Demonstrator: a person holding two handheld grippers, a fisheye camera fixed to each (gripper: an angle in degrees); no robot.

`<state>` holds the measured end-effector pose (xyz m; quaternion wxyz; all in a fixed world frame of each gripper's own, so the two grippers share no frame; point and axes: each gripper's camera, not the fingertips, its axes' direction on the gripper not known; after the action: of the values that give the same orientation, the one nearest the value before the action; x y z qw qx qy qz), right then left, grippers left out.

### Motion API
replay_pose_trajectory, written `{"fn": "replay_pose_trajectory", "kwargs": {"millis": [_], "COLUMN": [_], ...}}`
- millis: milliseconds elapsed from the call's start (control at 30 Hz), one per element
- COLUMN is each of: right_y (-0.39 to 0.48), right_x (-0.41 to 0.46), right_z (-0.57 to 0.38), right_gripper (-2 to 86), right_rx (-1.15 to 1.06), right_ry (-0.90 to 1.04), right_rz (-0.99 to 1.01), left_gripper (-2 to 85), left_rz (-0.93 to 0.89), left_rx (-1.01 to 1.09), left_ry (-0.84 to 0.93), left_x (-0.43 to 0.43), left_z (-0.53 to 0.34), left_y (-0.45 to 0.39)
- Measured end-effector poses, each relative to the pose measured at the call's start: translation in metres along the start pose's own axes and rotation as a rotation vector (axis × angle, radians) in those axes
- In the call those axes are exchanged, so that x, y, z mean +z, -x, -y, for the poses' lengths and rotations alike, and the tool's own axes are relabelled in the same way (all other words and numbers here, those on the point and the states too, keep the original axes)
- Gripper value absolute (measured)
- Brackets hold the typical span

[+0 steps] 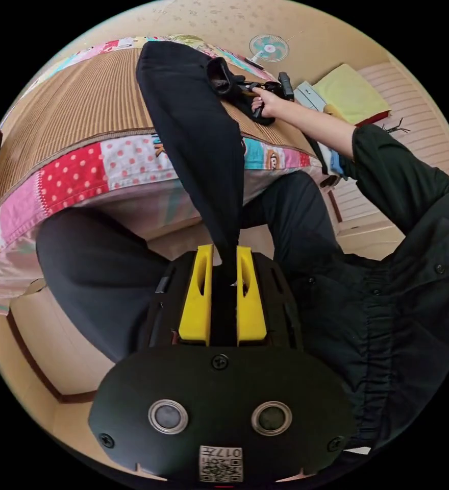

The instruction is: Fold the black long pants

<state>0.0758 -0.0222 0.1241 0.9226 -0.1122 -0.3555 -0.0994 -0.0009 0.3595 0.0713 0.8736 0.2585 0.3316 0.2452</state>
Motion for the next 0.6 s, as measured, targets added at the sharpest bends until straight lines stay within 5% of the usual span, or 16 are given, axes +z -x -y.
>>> {"fn": "replay_pose_trajectory", "kwargs": {"millis": [133, 200, 367, 433, 500, 600], "right_y": [0.045, 0.04, -0.06, -0.104, -0.145, -0.202], "right_x": [-0.046, -0.094, -0.226, -0.247, -0.259, -0.25], "right_z": [-0.045, -0.085, -0.244, -0.292, -0.334, -0.377], "right_gripper": [1.2, 1.3, 1.3, 1.4, 1.5, 1.6], "right_rx": [-0.244, -0.258, -0.319, -0.283, -0.182, 0.112], "right_ry": [0.108, 0.035, -0.192, -0.194, -0.169, 0.05], "right_rz": [-0.255, -0.082, 0.823, 0.957, 0.931, 0.585], "left_gripper": [7.8, 7.8, 7.8, 7.8, 7.8, 7.8], "left_rz": [-0.087, -0.144, -0.25, -0.279, -0.312, -0.373], "left_rx": [-0.152, -0.158, -0.058, -0.02, 0.01, 0.043], "left_ry": [-0.215, -0.244, -0.271, -0.264, -0.239, -0.196], "left_x": [-0.049, -0.055, -0.062, -0.061, -0.055, -0.043], "left_z": [-0.022, -0.02, 0.009, 0.019, 0.03, 0.046], "left_y": [0.037, 0.046, 0.038, 0.032, 0.028, 0.023]}}
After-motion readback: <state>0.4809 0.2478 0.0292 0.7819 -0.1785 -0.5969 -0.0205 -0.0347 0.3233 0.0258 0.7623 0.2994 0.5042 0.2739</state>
